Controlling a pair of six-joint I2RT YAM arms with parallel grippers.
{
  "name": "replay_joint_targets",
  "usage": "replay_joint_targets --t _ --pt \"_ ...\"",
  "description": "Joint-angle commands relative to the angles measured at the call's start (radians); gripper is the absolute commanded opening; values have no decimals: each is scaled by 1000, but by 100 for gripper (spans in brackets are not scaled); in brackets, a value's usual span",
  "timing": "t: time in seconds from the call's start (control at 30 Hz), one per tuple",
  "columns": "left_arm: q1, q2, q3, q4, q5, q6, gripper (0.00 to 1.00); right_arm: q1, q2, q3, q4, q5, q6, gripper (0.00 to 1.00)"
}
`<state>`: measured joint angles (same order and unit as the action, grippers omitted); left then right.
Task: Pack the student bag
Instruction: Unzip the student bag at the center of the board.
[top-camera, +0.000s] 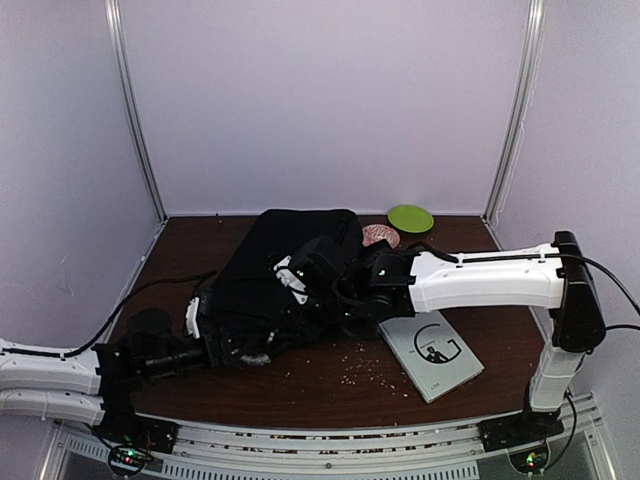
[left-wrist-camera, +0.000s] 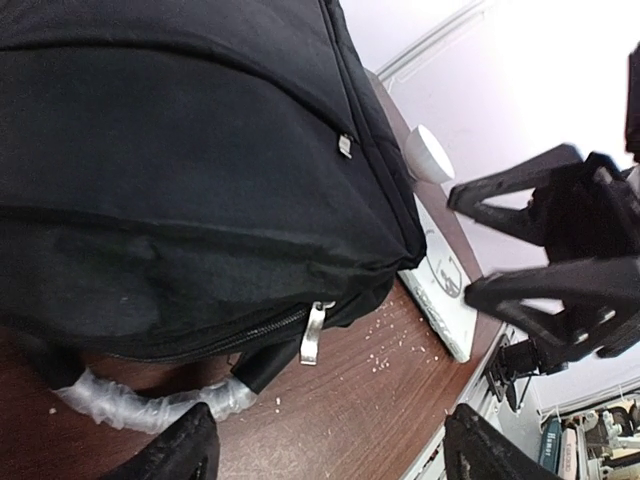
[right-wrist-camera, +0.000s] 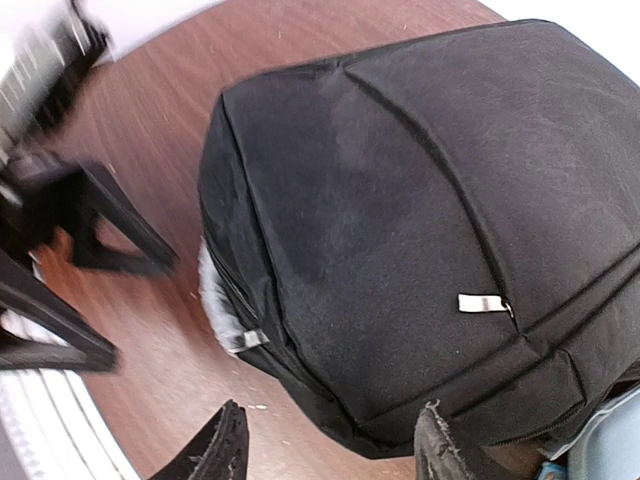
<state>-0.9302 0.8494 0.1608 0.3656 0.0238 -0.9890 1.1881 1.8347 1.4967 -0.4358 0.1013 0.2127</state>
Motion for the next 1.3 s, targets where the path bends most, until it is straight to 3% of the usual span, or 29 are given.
replay_joint_targets --t 0.0,0.27,0.47,0.53,0.7,1.27 --pt "5 -117 -16 -179 -81 18 80 13 59 60 -83 90 -132 57" --pt "5 -255 -38 -309 -144 2 80 23 150 142 -139 200 -223 57" --pt "5 -256 -32 -294 -133 12 80 24 198 179 -165 272 -263 46" --pt "5 -252 -32 -284 -131 13 80 25 202 184 -168 282 -269 37" --pt "5 -230 -27 -249 -119 16 81 29 174 167 -140 284 -271 0" --pt "5 -2 91 -12 4 17 81 32 39 136 -39 224 -120 0"
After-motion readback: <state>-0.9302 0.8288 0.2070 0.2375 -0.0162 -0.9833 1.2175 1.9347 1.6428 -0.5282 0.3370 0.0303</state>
